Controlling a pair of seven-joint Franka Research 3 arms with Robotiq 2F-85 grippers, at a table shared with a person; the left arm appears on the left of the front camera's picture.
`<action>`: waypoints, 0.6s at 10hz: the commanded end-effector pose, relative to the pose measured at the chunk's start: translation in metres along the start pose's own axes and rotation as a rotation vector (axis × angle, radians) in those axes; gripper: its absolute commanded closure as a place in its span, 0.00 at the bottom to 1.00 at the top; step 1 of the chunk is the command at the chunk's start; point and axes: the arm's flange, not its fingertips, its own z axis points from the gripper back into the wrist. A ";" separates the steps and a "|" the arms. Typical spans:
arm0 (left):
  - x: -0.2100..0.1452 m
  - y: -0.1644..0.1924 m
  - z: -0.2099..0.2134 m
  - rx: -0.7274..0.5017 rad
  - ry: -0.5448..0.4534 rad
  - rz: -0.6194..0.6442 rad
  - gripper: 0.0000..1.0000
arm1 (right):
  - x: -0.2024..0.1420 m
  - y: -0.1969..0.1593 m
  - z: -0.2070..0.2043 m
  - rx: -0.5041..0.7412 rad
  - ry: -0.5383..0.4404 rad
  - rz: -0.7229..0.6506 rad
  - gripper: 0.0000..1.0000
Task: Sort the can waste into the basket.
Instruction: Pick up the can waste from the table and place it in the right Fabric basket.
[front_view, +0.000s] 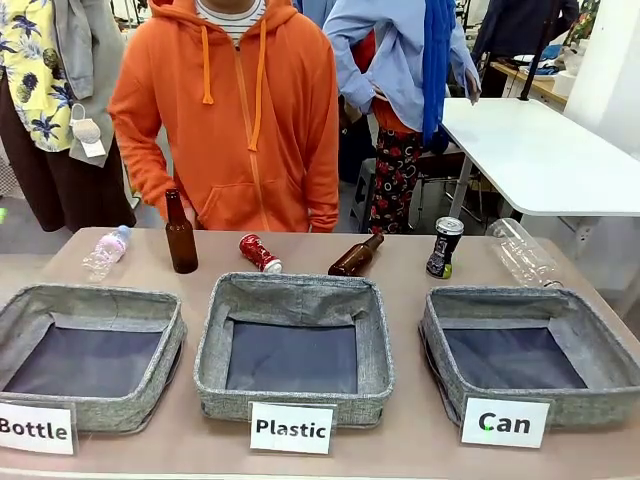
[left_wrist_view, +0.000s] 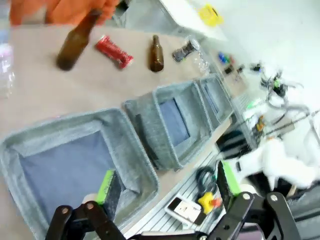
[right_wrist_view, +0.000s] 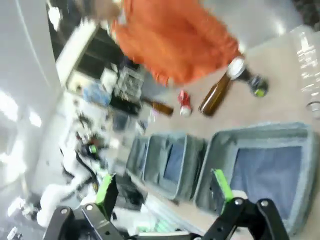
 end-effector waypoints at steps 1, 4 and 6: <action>-0.018 0.057 0.004 -0.139 -0.204 0.154 0.00 | -0.028 -0.049 -0.012 0.032 -0.111 -0.021 0.00; -0.030 0.065 0.027 -0.092 -0.204 0.194 0.00 | -0.039 -0.078 -0.014 -0.243 -0.211 -0.160 0.00; -0.030 0.065 0.027 -0.092 -0.204 0.194 0.00 | -0.012 -0.081 0.023 -0.027 -0.169 -0.120 0.00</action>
